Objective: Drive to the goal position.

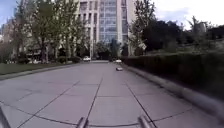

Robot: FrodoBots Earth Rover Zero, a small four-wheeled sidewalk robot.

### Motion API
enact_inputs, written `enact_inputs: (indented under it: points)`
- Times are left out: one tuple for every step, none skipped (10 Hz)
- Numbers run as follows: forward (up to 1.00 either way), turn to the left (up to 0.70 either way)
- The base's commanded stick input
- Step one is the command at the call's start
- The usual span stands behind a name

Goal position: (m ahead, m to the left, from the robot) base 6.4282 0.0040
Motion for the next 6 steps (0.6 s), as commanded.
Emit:
enact_inputs:
  points:
    - [0.70,0.14]
    - [0.70,0.14]
    - [0.70,0.14]
    - [0.70,0.14]
    - [0.70,0.14]
    - [0.70,0.12]
